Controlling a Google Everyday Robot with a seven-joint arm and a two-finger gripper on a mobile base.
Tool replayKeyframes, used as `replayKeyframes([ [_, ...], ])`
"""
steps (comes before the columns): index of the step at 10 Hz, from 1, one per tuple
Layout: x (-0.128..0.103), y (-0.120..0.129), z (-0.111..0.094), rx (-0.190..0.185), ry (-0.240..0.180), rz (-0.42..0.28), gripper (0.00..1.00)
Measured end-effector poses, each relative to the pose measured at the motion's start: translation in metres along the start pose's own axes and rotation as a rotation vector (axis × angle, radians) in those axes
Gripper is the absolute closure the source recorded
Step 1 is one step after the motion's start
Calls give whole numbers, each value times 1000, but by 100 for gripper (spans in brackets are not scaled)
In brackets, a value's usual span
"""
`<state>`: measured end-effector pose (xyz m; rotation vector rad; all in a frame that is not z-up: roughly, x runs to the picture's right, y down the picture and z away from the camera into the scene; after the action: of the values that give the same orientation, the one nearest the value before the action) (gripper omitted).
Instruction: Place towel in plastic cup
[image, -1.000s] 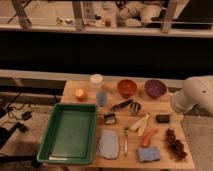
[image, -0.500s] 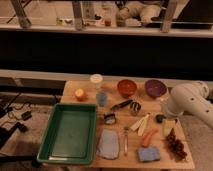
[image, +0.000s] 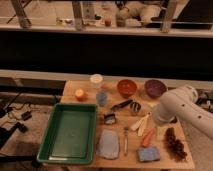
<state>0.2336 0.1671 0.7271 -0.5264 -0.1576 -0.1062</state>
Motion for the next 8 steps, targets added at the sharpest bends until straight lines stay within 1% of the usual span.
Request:
replayKeyframes([
  [2, -22, -1, 6, 0, -11, -52, 0],
  [3, -38, -3, 12, -1, -22, -87, 0],
  [4, -49, -4, 16, -4, -32, -108, 0],
  [6, -57, 2, 22, -9, -44, -138, 0],
  [7, -66, 11, 29, -21, -59, -168, 0],
  [8, -69, 19, 34, -31, -66, -180, 0],
])
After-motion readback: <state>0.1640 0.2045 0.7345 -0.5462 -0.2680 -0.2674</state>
